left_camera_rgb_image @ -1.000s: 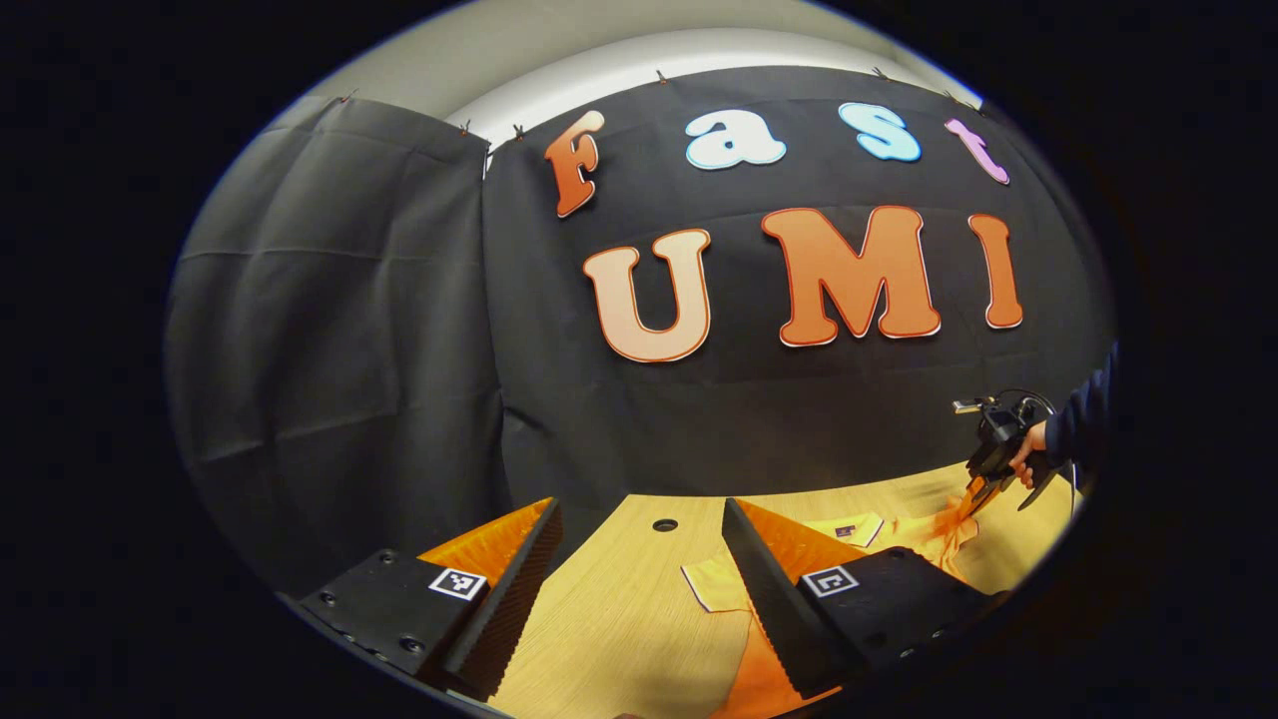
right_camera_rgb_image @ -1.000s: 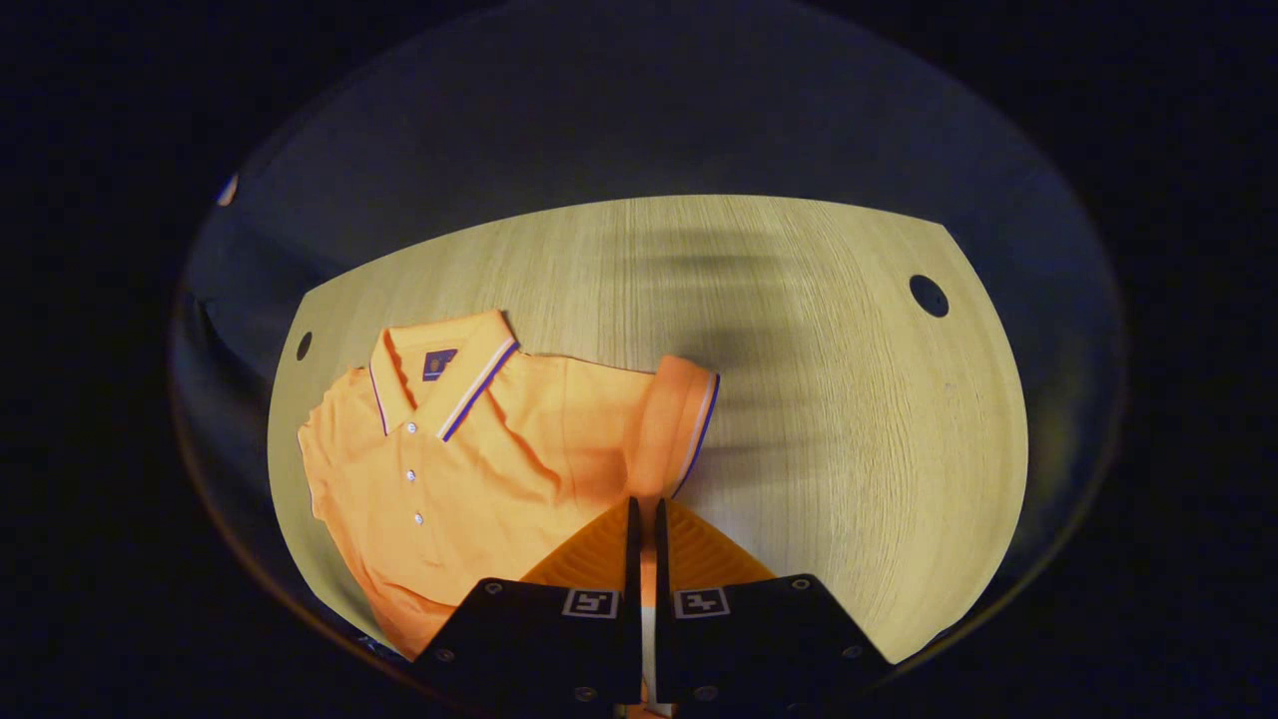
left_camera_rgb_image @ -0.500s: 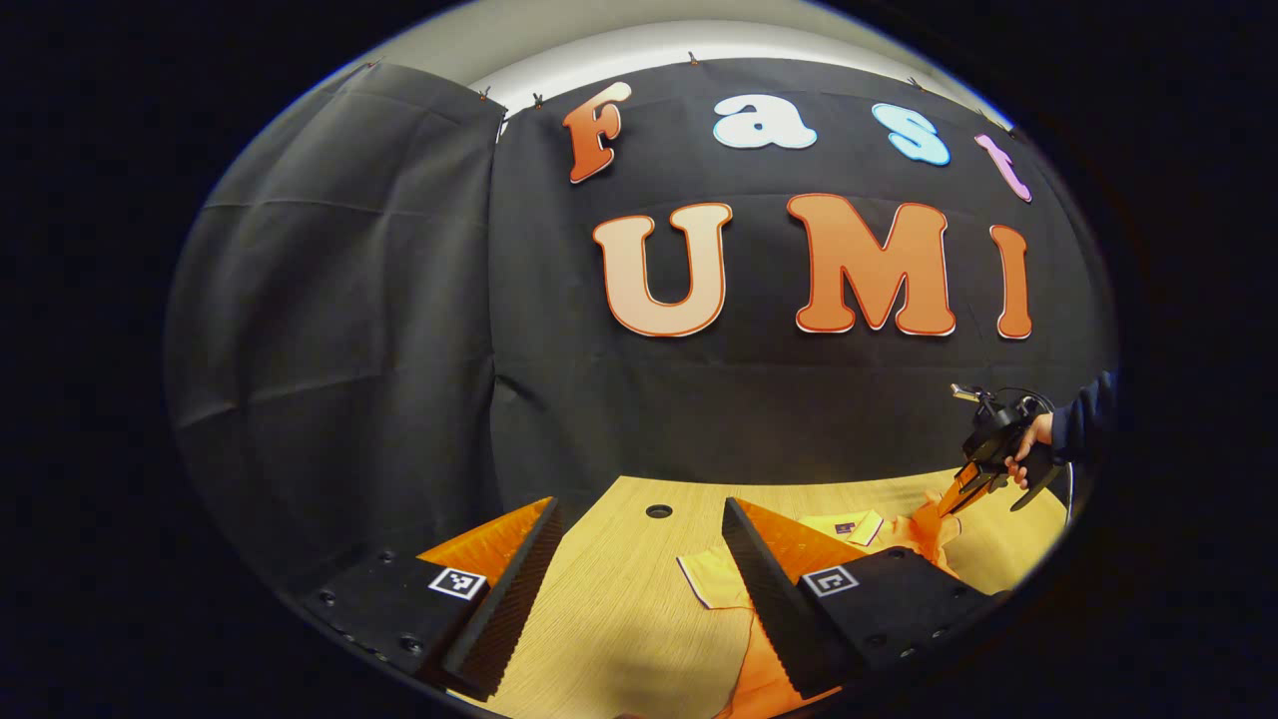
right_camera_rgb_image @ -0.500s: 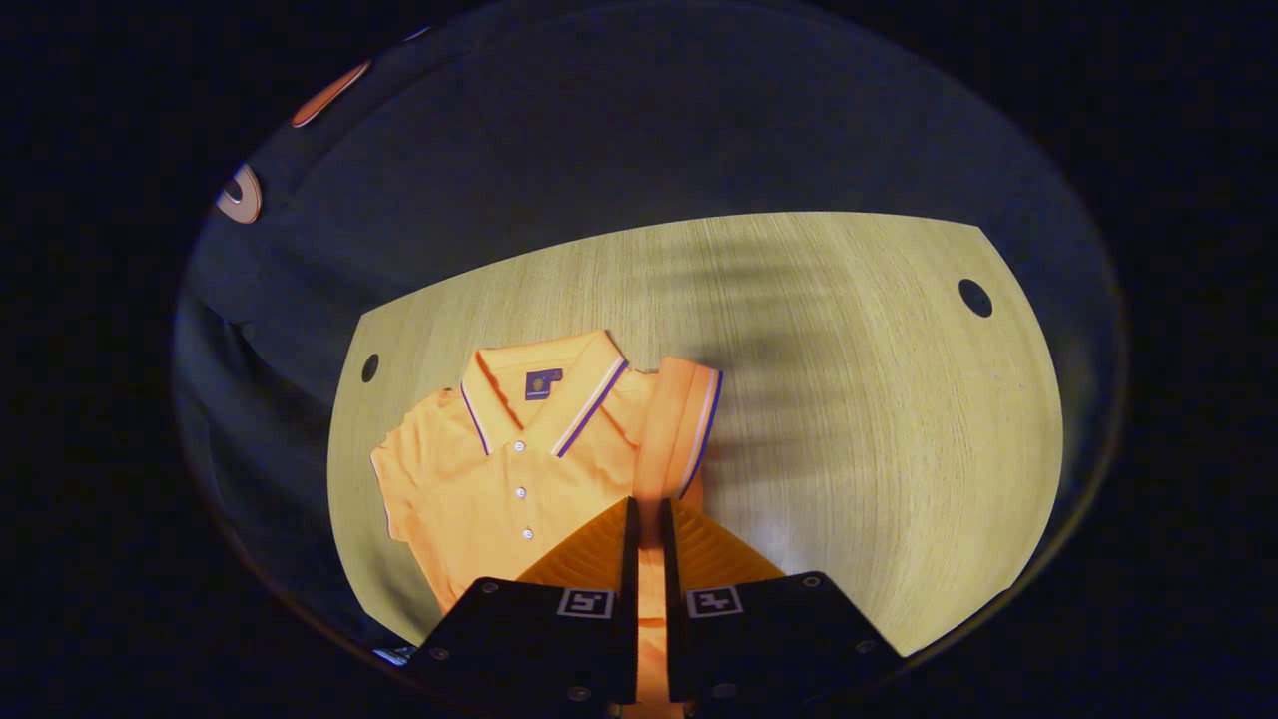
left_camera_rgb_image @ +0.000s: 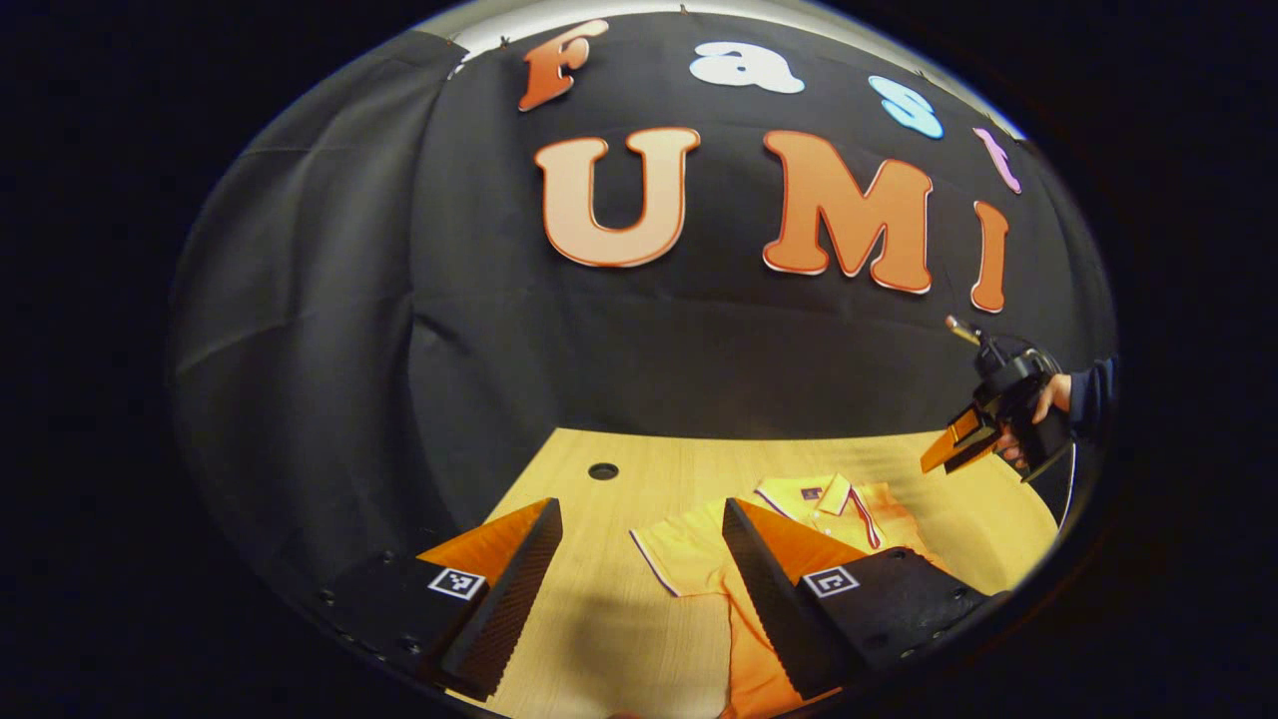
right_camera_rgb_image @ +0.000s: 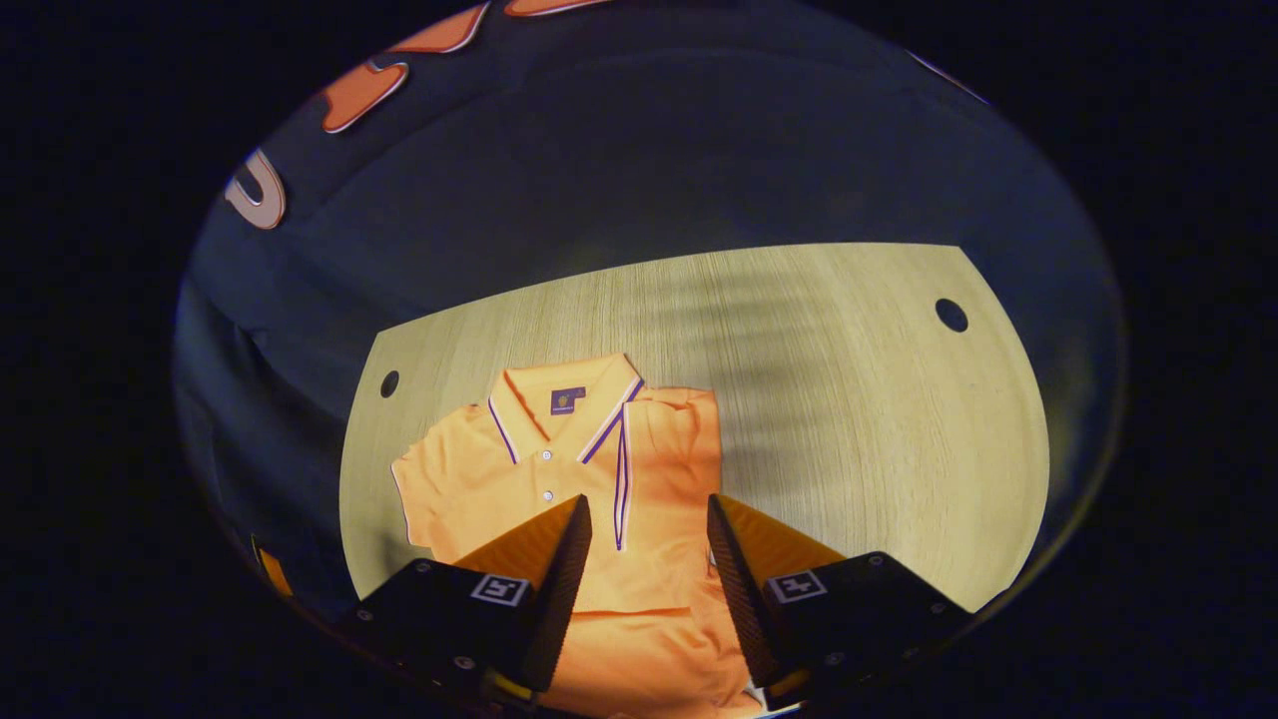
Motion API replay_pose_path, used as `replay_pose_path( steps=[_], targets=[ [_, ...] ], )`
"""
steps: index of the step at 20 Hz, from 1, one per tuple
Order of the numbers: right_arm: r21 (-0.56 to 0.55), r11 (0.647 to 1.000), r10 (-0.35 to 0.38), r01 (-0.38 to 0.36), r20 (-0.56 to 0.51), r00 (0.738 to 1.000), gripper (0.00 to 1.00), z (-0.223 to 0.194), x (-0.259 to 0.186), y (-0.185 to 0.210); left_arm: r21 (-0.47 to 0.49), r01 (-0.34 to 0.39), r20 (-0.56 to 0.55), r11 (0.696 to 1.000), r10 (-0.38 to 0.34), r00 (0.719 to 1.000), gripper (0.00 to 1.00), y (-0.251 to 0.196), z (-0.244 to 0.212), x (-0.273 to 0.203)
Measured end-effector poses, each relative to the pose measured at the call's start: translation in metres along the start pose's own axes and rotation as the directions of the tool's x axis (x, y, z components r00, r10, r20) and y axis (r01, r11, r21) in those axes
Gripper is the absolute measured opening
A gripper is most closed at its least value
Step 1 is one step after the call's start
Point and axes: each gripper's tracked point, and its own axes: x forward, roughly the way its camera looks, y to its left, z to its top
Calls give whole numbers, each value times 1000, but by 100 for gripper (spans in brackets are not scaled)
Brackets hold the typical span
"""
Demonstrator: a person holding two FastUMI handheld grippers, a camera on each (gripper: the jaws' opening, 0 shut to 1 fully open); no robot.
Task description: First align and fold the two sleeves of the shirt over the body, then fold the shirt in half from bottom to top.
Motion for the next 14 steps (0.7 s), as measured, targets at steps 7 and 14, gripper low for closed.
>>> replay_pose_path(
  steps=[7,14],
  targets=[
    [22,999,-37,33,210,977,91,0,-68,2,25,75,-308,997,-63,949,99,-8,-55,81],
    [-61,973,-179,225,423,888,90,-13,-140,-46,-135,46,-579,990,-117,807,99,-24,-112,125]
  ],
)
